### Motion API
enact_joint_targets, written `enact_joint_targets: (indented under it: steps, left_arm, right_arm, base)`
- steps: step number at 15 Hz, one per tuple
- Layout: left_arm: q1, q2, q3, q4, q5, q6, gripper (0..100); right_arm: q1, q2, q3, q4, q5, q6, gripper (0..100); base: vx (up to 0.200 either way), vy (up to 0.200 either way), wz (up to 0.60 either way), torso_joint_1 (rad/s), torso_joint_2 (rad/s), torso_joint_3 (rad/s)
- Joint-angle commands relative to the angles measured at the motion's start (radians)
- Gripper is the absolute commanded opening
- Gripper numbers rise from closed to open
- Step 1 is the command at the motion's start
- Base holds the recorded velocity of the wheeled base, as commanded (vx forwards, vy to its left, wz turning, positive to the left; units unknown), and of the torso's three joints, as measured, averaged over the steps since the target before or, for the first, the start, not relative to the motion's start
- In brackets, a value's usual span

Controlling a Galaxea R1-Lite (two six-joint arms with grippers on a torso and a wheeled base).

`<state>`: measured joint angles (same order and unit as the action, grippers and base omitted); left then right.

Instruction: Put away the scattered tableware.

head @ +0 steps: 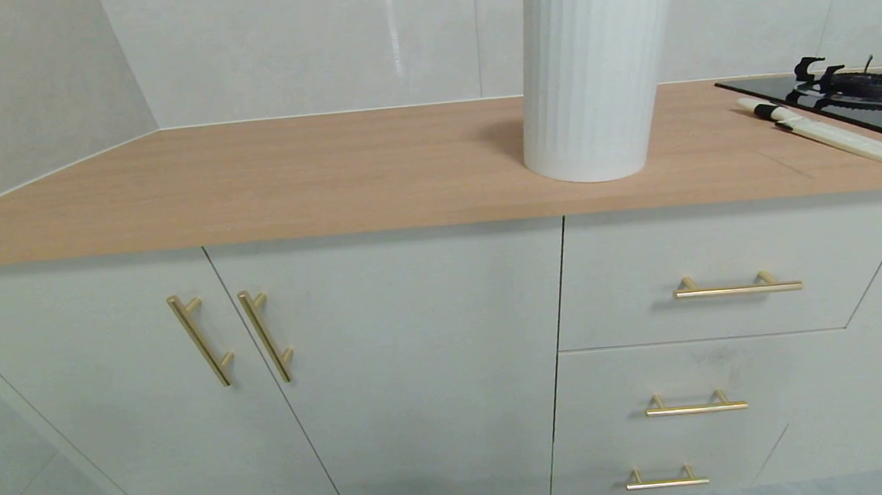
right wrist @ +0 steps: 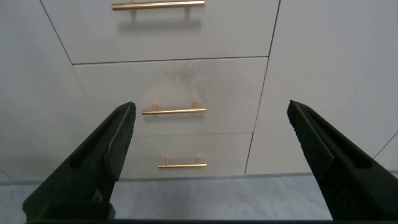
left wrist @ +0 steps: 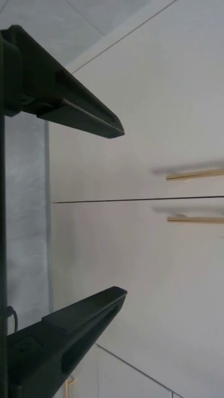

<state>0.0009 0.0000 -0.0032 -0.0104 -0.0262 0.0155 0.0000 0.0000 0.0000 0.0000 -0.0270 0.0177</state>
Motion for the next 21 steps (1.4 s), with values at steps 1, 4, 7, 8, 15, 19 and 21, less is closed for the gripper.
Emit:
enact_joint_targets:
  steps: [1,4,7,8,15,19,21]
  left_arm:
    - [0.001,0.000,0.000,0.000,0.000,0.000,100]
    - [0.001,0.000,0.000,0.000,0.000,0.000,100]
    - [0.001,0.000,0.000,0.000,0.000,-0.002,100]
    - [0.001,0.000,0.000,0.000,0.000,0.000,100]
    - [0.001,0.000,0.000,0.000,0.000,-0.002,100]
    - [0.001,0.000,0.000,0.000,0.000,0.000,100]
    - [0.001,0.000,0.000,0.000,0.000,0.000,100]
  right_arm:
    - [0.002,0.002,0.000,0.000,-0.001,0.001,100]
    - [0.002,0.002,0.000,0.000,0.001,0.001,100]
    - [0.000,0.002,0.000,0.000,-0.001,0.001,100]
    - [0.002,0.002,0.000,0.000,0.001,0.001,100]
    - [0.002,0.002,0.000,0.000,-0.001,0.001,100]
    - [0.002,0.002,0.000,0.000,0.001,0.001,100]
    - [0.000,0.002,0.000,0.000,-0.001,-0.001,100]
  base:
    - [0.000,0.000,0.00,0.000,0.00,0.000]
    - [0.000,0.000,-0.40,0.002,0.00,0.000]
    - [0.000,0.000,0.00,0.000,0.00,0.000]
    - [0.000,0.000,0.00,0.000,0.00,0.000]
    - [0.000,0.000,0.00,0.000,0.00,0.000]
    - [0.000,-0.100,0.00,0.001,0.00,0.005]
    - [0.000,-0.200,0.00,0.002,0.00,0.005]
